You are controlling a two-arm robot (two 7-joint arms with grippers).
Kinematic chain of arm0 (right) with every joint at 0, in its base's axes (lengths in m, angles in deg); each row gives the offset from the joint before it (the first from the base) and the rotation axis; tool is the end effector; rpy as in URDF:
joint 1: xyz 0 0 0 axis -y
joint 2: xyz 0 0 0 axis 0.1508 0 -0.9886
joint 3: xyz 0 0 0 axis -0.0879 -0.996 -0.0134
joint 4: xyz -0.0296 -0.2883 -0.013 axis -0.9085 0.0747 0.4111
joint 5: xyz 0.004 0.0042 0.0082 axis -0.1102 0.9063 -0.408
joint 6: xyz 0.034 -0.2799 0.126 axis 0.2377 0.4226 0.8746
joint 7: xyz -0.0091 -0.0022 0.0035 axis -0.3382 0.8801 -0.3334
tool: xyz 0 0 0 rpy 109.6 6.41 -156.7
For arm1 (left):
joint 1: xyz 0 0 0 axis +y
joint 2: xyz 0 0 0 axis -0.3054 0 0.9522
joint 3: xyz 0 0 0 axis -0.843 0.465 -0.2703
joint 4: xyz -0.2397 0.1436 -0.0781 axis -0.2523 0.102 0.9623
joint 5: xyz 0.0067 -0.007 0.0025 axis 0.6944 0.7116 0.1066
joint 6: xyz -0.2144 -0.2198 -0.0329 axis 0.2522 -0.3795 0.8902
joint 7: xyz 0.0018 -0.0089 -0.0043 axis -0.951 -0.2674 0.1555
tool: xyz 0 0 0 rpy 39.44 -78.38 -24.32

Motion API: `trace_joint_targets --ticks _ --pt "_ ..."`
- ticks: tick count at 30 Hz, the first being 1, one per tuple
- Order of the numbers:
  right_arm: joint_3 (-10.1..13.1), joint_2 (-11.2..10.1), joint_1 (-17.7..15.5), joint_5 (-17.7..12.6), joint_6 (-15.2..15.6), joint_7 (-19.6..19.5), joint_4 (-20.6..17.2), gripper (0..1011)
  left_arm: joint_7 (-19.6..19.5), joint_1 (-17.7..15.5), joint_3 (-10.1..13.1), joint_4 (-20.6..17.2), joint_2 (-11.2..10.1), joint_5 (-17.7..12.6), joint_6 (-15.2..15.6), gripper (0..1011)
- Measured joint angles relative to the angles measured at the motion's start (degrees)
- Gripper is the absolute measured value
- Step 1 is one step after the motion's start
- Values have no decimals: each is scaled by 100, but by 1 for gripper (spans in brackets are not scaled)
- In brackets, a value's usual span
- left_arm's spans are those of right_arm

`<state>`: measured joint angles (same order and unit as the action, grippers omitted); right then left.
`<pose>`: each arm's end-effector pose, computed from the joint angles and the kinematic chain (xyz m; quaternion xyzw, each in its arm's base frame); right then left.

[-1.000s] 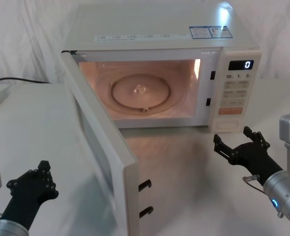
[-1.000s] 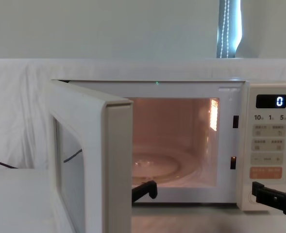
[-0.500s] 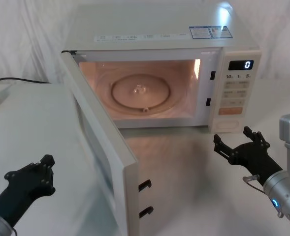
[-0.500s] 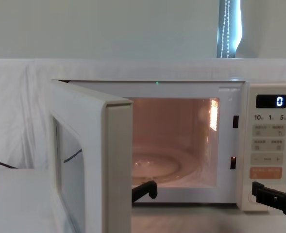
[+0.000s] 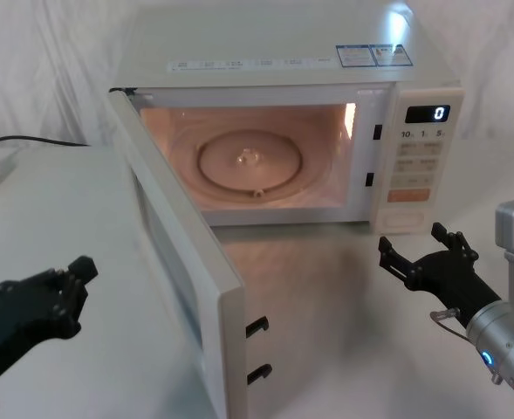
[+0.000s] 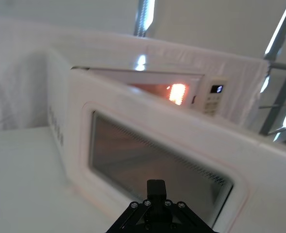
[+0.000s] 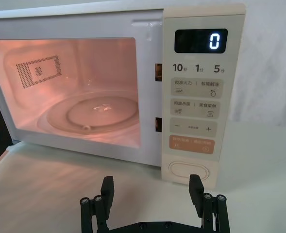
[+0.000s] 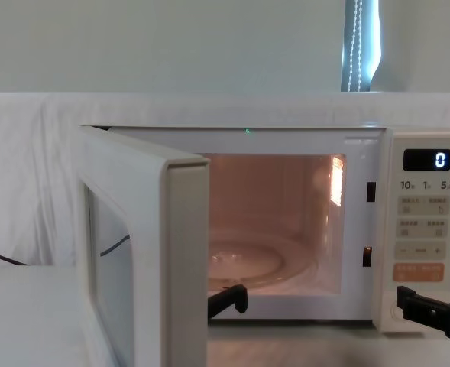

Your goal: Press the button to open the microwave door with one hand; close the microwave door with the other hand.

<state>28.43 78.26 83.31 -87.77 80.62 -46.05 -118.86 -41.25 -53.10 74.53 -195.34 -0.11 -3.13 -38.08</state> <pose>0.3379 -0.0082 -0.2823 -0.0017 0.0168 -0.5742 0.8186 0.2364 0.0994 -0.1855 -0.0241 0.0792 0.4767 0.8751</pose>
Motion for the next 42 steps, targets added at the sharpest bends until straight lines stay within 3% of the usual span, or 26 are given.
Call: trace_joint_targets --ticks 7,12,24,34,42 --pt "0 0 0 0 0 0 0 1002 -234 -239 96 -67 -181 321 57 0" --pt "0 0 0 0 0 0 0 1002 -325 -575 383 51 -321 467 180 0" --pt "1 0 0 0 0 0 0 1002 -246 -1405 1144 441 -437 597 479 0" --pt "0 0 0 0 0 0 0 1002 -70 -1973 1600 801 -389 586 547 0" --pt "1 0 1 0 0 0 0 1002 44 -2675 2142 1262 -204 463 484 0"
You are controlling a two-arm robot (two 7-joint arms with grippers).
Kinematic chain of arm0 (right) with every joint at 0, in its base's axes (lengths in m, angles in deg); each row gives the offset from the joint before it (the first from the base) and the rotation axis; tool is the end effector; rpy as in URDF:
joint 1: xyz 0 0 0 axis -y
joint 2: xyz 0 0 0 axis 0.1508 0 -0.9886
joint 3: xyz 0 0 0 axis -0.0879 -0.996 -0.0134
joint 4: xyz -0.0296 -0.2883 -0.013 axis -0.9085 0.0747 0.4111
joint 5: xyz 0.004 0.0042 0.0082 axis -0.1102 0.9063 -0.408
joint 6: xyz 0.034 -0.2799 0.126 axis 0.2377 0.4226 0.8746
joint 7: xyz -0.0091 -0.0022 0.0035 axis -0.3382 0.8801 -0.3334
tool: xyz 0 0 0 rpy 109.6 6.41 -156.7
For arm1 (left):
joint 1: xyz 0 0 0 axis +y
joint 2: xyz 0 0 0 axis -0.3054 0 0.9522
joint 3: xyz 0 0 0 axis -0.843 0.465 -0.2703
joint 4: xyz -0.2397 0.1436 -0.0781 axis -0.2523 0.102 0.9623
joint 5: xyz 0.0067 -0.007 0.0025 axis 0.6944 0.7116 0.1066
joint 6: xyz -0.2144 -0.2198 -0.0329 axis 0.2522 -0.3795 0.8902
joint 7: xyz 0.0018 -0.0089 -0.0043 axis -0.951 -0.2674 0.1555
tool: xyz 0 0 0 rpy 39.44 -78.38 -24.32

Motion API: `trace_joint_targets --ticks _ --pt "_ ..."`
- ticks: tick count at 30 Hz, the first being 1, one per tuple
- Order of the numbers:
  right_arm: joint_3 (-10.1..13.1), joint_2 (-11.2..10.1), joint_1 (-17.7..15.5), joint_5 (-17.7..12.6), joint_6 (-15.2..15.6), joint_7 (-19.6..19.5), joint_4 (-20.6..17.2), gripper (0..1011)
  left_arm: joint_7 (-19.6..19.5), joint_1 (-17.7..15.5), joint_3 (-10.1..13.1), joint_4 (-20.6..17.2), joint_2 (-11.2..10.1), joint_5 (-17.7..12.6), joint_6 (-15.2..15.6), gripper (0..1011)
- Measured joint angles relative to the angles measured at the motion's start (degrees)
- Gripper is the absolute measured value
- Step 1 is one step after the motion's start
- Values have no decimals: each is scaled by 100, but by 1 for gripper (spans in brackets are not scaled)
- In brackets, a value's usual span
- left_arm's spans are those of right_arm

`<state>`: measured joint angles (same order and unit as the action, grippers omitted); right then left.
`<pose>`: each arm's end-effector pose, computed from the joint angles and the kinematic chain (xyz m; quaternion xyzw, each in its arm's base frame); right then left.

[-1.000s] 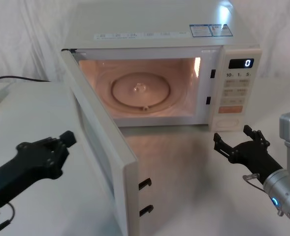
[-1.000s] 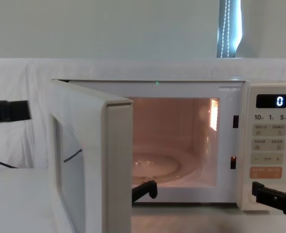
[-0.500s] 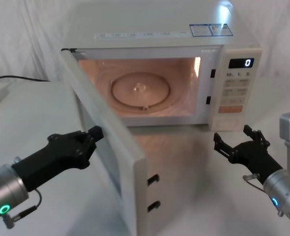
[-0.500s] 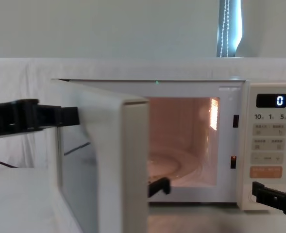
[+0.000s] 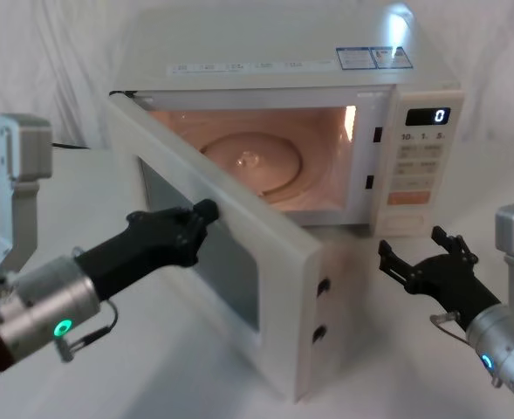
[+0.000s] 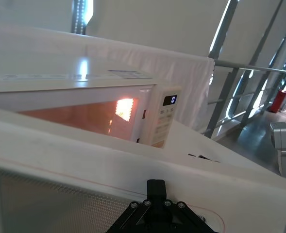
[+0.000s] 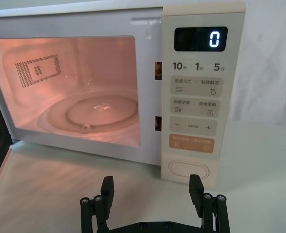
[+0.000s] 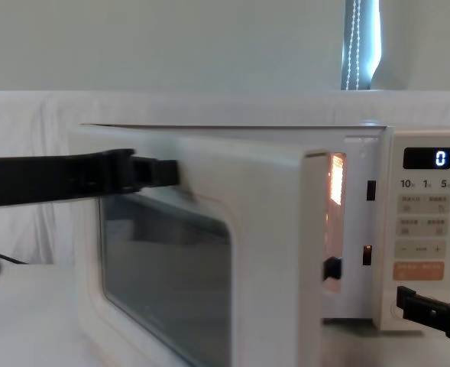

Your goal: Press the button to open the microwave door with one hand; close the microwave door with the other hand.

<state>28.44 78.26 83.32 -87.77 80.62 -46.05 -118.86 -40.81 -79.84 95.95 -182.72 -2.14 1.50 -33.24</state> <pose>0.3380 -0.0082 -0.2822 -0.0016 0.0168 -0.5742 0.8185 0.3313 0.0368 -0.1644 -0.0254 0.0929 0.3637 0.9265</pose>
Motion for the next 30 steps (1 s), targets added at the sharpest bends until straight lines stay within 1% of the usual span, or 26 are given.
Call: trace_joint_targets --ticks 1,2,4,5,8,9,11,12,18,25,30 --pt "0 0 0 0 0 0 0 1002 6 -66 60 45 21 -17 -5 0" --pt "-1 0 -1 0 0 0 0 1002 10 -202 188 136 69 -53 -15 0" --pt "0 0 0 0 0 0 0 1002 21 -333 312 227 116 -92 -24 0" --pt "0 0 0 0 0 0 0 1002 21 -466 448 321 166 -137 -28 0" --pt "0 -1 0 0 0 0 0 1002 30 -671 632 473 247 -192 -33 0" --pt "-1 0 0 0 0 0 0 1002 41 -780 728 553 297 -217 -42 0" --pt "0 0 0 0 0 0 0 1002 60 -893 811 646 350 -244 -54 0" --pt "0 0 0 0 0 0 0 1002 89 -999 890 735 401 -268 -70 0" --pt "0 0 0 0 0 0 0 1002 264 -1348 1133 1019 564 -395 -149 0" --pt "-1 0 0 0 0 0 0 1002 592 -1603 1346 1283 678 -598 -246 0" --pt "-1 0 0 0 0 0 0 1002 741 -1723 1440 1450 755 -745 -293 0"
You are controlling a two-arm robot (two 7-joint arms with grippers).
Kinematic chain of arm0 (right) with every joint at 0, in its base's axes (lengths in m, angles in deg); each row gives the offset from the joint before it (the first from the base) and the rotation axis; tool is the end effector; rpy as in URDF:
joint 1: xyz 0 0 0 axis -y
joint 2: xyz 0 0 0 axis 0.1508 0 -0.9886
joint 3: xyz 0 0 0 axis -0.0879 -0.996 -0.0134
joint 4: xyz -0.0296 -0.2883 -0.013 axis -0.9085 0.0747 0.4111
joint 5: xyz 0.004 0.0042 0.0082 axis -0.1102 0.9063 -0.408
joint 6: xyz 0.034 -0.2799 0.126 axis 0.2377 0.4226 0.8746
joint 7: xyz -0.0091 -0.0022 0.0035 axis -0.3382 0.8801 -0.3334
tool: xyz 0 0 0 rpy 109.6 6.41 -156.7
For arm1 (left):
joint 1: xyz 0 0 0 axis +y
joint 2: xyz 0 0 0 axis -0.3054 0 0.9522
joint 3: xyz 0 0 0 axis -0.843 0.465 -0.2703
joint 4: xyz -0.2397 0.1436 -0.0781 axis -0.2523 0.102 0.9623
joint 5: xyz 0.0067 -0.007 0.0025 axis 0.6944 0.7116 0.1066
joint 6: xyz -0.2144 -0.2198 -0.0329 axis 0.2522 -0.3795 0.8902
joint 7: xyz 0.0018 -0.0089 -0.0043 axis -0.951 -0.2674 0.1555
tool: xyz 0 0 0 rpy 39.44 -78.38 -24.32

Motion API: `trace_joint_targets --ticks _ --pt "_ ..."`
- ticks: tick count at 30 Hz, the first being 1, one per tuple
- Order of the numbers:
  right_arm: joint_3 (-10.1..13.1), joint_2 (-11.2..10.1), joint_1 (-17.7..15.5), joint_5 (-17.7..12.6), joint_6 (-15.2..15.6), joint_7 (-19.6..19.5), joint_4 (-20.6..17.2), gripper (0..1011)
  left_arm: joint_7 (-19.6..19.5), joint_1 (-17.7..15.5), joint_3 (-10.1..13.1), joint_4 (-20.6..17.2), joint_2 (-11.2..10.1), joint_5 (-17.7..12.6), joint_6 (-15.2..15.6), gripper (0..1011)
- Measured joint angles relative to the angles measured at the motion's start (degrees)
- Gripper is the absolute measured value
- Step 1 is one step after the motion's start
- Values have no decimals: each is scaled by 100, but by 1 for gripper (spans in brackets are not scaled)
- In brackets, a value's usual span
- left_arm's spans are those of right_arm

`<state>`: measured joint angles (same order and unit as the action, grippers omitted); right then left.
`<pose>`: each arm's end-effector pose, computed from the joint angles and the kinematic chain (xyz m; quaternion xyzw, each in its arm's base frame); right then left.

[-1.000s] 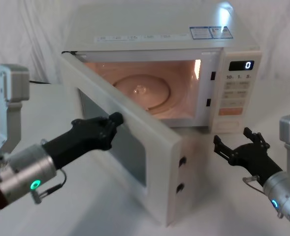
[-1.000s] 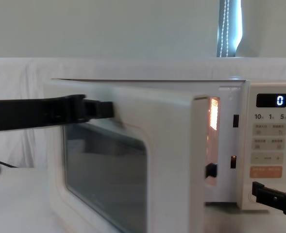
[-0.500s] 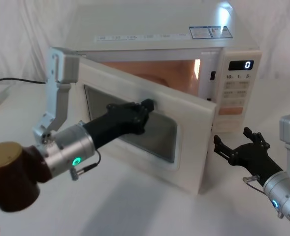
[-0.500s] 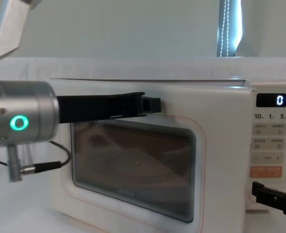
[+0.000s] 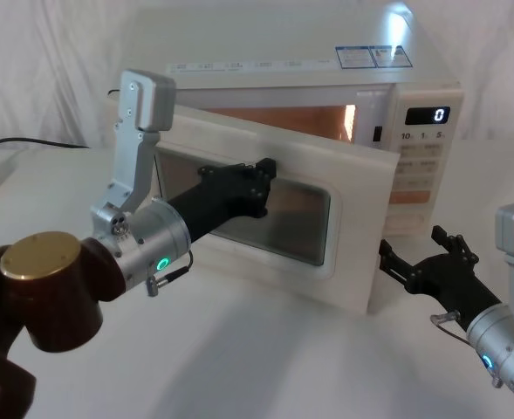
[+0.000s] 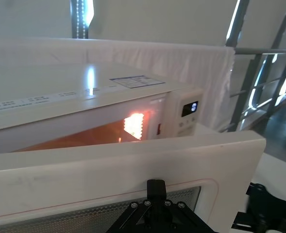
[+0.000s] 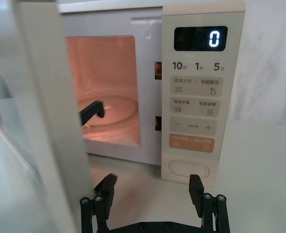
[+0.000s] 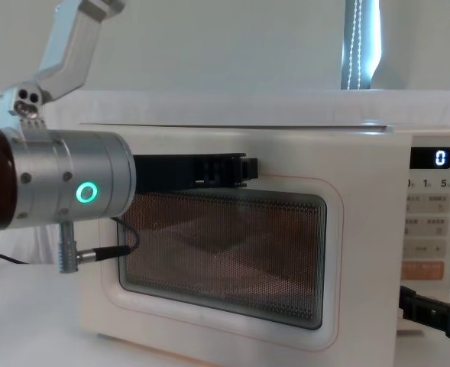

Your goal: Press the button to open the microwave door with one hand; close the microwave door with the other hand.

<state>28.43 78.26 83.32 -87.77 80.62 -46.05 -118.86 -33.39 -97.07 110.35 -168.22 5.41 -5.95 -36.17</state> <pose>0.3380 -0.0082 -0.2822 -0.0016 0.0168 -0.5742 0.8186 0.3963 -0.0343 -0.1618 0.0056 0.0450 0.3879 0.9206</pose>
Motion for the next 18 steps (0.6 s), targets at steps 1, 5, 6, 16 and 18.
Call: trace_joint_targets --ticks 1,5,6,16,18 --pt "0 0 0 0 0 0 0 1002 21 -18 10 26 12 -27 -8 0" --pt "0 0 0 0 0 0 0 1002 85 -98 49 161 89 -124 -39 0" --pt "0 0 0 0 0 -1 0 1002 94 -123 60 199 117 -153 -47 0" --pt "14 -4 1 0 0 -8 0 999 131 -365 127 539 402 -395 -134 0" --pt "16 -5 2 0 -1 -12 0 999 137 -416 137 620 473 -455 -151 0"
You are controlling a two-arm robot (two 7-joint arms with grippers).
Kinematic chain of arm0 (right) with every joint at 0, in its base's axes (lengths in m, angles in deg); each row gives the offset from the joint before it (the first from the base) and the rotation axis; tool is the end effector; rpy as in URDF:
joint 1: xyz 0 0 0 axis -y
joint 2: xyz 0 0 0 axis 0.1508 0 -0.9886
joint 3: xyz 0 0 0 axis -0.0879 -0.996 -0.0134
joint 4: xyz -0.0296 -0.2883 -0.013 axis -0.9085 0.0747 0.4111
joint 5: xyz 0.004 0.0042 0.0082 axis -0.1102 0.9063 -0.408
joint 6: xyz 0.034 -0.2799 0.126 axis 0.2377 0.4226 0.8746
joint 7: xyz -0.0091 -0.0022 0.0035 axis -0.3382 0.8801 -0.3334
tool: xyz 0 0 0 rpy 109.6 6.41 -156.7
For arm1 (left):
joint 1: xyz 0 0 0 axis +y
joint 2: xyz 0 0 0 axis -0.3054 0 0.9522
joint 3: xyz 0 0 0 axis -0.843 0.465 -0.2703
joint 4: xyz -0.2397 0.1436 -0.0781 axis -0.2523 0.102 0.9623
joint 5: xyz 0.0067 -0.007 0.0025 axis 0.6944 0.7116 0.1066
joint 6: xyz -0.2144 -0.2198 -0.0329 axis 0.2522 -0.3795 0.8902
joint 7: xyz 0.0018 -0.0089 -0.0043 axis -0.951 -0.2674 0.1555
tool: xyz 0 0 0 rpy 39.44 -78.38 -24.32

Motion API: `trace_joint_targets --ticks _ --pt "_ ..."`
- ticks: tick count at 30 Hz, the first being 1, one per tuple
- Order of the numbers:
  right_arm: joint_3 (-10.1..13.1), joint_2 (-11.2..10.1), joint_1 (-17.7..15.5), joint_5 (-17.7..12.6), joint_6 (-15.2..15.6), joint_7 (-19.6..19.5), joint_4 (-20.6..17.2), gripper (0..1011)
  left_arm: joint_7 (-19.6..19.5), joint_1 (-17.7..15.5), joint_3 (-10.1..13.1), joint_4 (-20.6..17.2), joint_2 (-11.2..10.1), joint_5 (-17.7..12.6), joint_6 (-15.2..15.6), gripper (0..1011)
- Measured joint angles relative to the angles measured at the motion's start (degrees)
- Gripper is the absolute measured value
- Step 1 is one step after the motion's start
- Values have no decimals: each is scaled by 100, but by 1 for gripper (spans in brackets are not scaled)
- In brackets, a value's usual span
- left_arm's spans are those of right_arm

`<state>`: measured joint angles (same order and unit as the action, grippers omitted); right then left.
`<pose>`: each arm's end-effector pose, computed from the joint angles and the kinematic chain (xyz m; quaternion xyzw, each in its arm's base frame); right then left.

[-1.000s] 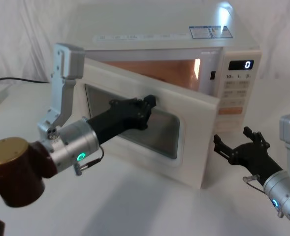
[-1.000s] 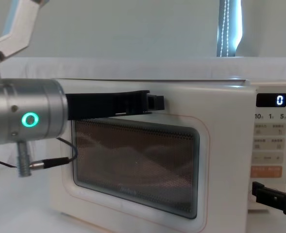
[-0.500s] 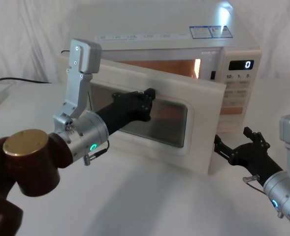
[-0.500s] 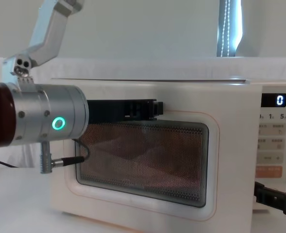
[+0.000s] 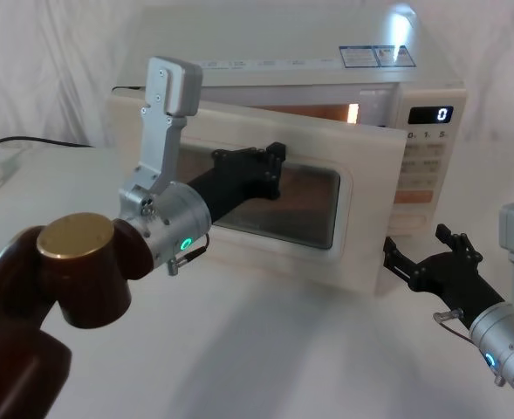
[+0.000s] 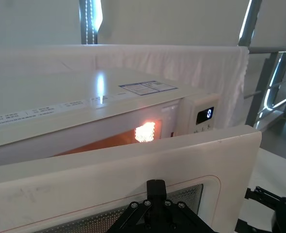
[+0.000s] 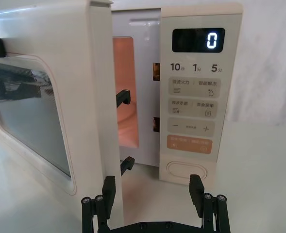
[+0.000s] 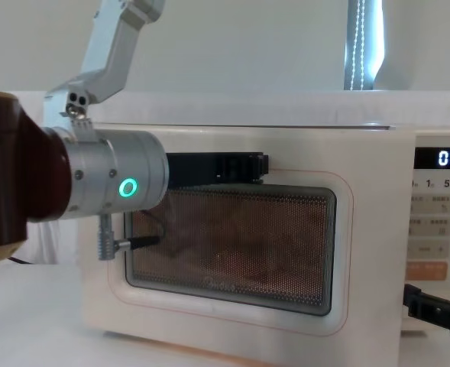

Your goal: Press the button to open the microwave door with one hand; close the microwave door with the other hand.

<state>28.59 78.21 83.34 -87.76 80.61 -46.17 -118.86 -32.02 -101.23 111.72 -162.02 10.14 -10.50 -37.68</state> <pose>0.3381 -0.0094 -0.2820 -0.0017 0.0161 -0.5762 0.8172 0.4186 -0.0558 -0.1614 0.0090 0.0256 0.4077 0.9127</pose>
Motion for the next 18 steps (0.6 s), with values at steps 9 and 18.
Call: trace_joint_targets --ticks 9,18 --pt "-22 7 -2 0 1 16 0 1000 187 -161 -42 340 315 -256 -85 0" --pt "-21 5 -2 0 1 16 0 1000 267 -244 -186 517 518 -397 -103 0"
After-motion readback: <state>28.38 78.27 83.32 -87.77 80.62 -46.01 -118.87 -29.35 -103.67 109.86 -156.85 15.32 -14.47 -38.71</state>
